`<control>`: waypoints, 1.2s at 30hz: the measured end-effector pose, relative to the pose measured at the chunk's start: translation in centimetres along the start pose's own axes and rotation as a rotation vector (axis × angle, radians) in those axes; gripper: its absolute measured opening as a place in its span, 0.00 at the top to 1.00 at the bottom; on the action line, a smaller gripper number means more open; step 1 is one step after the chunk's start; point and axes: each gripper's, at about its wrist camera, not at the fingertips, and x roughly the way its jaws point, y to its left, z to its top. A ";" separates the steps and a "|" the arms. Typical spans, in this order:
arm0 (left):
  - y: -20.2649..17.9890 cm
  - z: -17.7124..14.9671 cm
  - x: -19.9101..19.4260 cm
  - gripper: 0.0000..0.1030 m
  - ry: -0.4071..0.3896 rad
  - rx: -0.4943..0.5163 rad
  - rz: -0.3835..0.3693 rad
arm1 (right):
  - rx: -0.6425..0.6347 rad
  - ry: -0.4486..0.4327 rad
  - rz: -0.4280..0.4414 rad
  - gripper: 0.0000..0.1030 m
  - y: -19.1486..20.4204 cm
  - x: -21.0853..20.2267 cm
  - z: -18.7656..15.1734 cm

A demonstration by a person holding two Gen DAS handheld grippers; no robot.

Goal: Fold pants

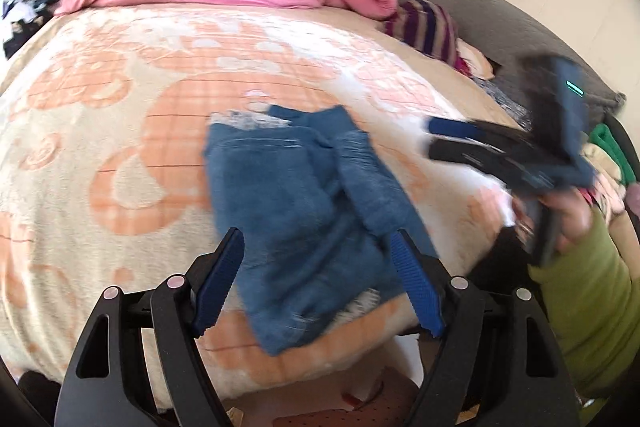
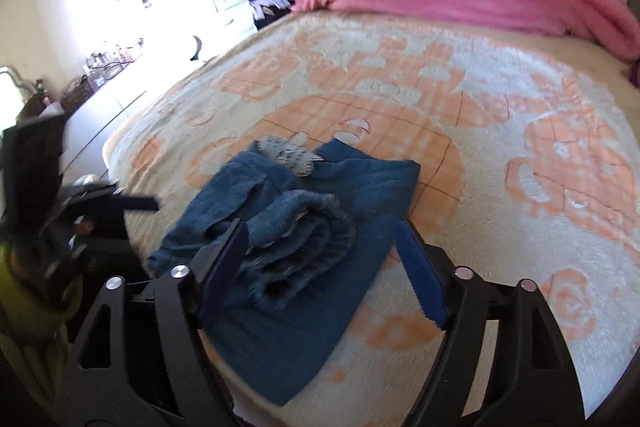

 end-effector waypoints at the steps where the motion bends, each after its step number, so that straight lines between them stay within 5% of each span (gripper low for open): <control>1: 0.5 0.2 0.0 0.27 -0.002 -0.004 0.009 | -0.015 -0.004 0.008 0.28 0.6 -0.3 -0.3; 9: 0.6 1.1 0.3 0.27 -0.006 -0.005 0.035 | -0.135 -0.001 0.039 0.25 6.1 -2.3 -2.3; 18: 1.7 1.8 2.0 0.27 0.004 -0.012 0.024 | -0.245 0.066 0.087 0.25 10.2 0.5 -3.3; 23: 3.2 3.3 4.1 0.27 0.032 -0.065 -0.037 | -0.330 0.122 0.099 0.49 12.1 2.9 -3.5; 27: 3.4 4.2 5.8 0.39 0.057 -0.057 -0.074 | -0.378 0.139 0.097 0.55 13.1 3.9 -3.2; 33: 3.9 4.4 8.6 0.39 0.102 -0.051 -0.049 | -0.481 0.210 0.056 0.58 13.2 7.4 -2.7; 36: 4.3 4.4 9.0 0.39 0.105 -0.062 -0.053 | -0.461 0.248 0.132 0.93 12.8 7.9 -3.1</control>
